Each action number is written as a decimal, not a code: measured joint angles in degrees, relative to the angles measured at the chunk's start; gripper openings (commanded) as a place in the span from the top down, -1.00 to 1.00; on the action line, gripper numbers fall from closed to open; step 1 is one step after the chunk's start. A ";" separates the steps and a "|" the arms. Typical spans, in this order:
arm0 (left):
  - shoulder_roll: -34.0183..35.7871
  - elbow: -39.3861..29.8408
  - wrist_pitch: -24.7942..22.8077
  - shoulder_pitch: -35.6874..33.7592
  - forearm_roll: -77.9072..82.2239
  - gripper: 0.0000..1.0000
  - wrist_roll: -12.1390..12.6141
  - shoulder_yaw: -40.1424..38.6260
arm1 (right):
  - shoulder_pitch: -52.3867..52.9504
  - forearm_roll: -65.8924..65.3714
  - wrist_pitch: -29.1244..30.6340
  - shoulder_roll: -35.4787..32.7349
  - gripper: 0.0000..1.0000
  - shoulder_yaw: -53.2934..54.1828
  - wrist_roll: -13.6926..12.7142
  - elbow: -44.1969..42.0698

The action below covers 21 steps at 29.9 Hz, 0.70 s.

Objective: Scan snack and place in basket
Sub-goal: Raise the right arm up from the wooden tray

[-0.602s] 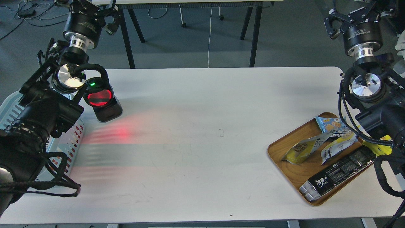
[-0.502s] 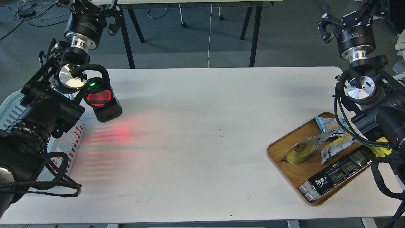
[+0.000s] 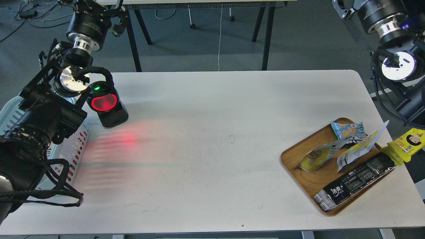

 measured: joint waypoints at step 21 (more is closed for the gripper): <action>0.03 -0.39 0.00 0.15 0.02 -0.99 -0.41 0.06 | 38.06 -56.53 -6.94 -10.86 -0.98 -47.03 0.00 48.66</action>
